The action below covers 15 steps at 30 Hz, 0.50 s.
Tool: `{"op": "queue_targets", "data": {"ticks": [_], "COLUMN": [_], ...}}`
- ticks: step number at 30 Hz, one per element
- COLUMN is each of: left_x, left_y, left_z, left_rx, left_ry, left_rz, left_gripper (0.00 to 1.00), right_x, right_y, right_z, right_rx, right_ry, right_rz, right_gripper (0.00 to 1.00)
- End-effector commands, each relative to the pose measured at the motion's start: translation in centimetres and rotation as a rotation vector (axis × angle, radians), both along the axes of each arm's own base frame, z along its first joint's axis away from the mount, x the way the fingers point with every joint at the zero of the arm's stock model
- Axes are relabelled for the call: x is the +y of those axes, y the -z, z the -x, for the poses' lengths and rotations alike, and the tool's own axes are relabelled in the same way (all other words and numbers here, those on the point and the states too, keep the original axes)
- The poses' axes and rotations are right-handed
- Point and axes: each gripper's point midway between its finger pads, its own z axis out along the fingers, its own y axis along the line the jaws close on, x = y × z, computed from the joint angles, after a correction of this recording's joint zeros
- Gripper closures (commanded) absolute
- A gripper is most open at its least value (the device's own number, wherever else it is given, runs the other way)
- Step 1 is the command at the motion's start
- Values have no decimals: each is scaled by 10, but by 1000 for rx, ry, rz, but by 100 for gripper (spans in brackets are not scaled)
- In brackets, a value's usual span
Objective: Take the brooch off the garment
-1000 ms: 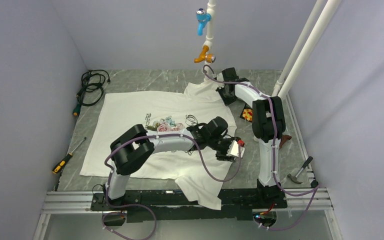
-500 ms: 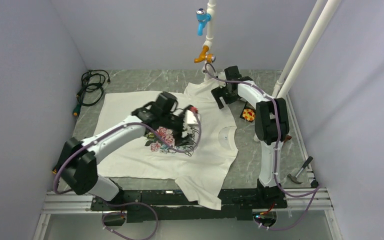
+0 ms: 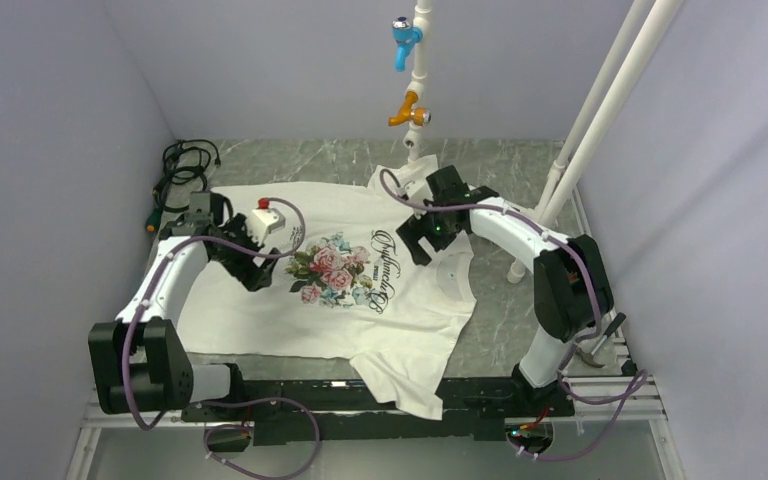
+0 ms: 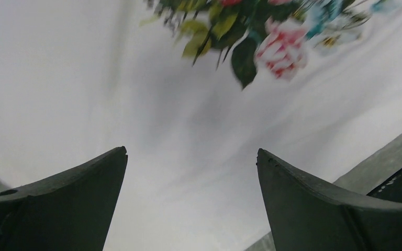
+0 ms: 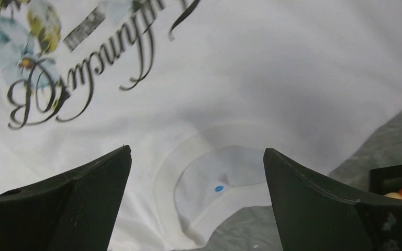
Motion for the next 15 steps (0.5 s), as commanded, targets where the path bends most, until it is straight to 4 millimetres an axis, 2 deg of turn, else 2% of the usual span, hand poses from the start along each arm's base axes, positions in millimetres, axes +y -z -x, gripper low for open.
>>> {"op": "queue_targets", "data": {"ticks": [1, 3, 6, 12, 15], "left_x": [53, 73, 96, 118, 130], "left_y": [20, 31, 49, 83, 101], "left_z": [30, 42, 57, 85, 103], "left_rx": [27, 26, 33, 85, 112], "left_ry": [-73, -82, -77, -56, -10], "left_rz": [-182, -253, -360, -446, -520], "left_gripper": [0, 0, 1, 0, 0], "right_x": [17, 21, 21, 12, 4], "right_y": [-9, -6, 11, 46, 58], "right_z": [41, 60, 80, 103, 110], "right_rx": [-16, -2, 32, 60, 78], "right_ry": [-125, -160, -182, -199, -194], "right_rz": [-36, -38, -18, 58, 90], "right_gripper": [0, 0, 0, 0, 0]}}
